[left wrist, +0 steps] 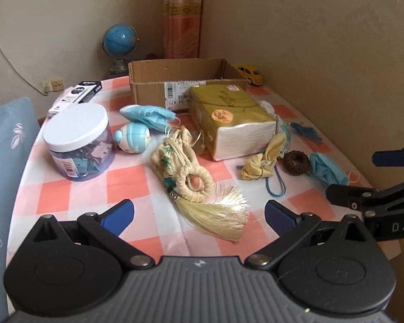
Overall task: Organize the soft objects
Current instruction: 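Grasp the blue face mask with the right gripper while the left gripper grasps the cream rope ring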
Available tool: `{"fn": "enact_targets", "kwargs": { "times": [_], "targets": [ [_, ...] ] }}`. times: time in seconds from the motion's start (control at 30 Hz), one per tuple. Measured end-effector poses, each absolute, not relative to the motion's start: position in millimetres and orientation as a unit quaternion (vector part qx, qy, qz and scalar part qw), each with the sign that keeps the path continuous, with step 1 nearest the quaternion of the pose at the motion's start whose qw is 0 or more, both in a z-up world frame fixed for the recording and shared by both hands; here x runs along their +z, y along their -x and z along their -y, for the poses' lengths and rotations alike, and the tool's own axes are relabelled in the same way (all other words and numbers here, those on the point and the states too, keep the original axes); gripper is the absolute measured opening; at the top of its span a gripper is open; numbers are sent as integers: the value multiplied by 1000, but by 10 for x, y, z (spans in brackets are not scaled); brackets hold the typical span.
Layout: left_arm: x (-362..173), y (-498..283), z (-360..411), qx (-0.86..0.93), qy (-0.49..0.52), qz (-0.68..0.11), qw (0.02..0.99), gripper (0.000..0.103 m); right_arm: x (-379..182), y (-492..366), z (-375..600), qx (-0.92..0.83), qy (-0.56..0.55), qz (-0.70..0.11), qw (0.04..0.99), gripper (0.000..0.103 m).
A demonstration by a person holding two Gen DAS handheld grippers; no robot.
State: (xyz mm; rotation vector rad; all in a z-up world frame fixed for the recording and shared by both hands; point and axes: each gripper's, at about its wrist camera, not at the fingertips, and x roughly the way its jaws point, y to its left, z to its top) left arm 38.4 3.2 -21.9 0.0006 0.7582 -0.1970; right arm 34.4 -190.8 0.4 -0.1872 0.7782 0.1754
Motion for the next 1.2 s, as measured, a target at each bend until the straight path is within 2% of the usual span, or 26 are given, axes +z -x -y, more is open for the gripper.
{"fn": "enact_targets", "kwargs": {
  "times": [0.53, 1.2],
  "targets": [
    [-683, -672, 25, -114, -23, -424, 898, 102, -656, -562, 2234, 98, 69, -416, 902, 103],
    [-755, -739, 46, -114, -41, -414, 902, 103, -766, -522, 2315, 103, 57, -367, 923, 103]
  ]
}}
